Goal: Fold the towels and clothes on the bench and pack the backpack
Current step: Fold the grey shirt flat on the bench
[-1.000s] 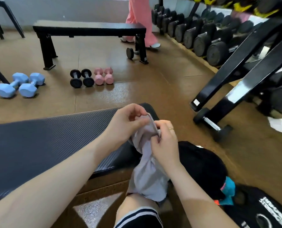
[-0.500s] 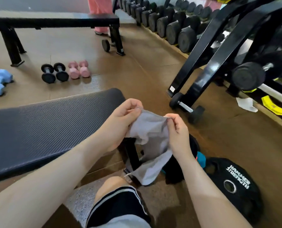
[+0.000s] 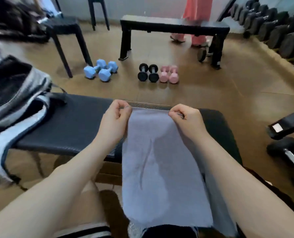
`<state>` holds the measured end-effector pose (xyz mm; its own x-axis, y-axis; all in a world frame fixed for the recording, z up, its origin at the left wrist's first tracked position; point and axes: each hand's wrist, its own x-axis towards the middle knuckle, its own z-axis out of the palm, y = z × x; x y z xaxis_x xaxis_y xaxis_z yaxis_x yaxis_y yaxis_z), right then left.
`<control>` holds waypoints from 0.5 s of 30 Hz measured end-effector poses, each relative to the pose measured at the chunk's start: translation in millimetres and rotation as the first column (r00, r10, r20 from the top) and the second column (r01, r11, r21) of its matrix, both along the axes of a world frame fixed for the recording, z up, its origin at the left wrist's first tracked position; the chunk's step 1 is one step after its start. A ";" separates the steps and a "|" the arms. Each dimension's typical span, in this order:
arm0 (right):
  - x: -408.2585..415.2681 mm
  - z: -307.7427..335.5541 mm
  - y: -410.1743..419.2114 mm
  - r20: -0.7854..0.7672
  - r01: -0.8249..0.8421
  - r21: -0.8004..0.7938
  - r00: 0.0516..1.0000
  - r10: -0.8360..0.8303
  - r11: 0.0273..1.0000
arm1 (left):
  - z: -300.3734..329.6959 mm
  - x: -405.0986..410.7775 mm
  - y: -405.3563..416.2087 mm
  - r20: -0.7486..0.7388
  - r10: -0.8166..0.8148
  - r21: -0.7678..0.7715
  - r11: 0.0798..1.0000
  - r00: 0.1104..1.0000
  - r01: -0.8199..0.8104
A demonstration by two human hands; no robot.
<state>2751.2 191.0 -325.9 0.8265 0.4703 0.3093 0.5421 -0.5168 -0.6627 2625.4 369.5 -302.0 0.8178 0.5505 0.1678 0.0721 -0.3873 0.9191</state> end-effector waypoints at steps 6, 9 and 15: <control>15.4 -47.0 128.4 -0.003 -0.158 -0.317 0.986 0.166 0.935 | -45.7 5.9 112.6 -0.140 0.198 0.185 0.968 0.970 -0.171; 23.2 -59.6 180.4 0.015 -0.179 -0.360 0.980 0.197 0.916 | -55.9 20.3 166.0 -0.169 0.245 0.299 0.936 0.955 -0.187; 46.8 -66.0 264.5 0.105 -0.196 -0.321 0.965 0.241 0.927 | -54.4 61.8 251.2 -0.210 0.343 0.621 0.770 0.916 -0.146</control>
<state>2798.0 455.5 -391.9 0.6511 0.7241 0.2274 0.7402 -0.5396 -0.4011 2687.2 620.7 -356.5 0.7311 0.6142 0.2971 0.4668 -0.7679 0.4387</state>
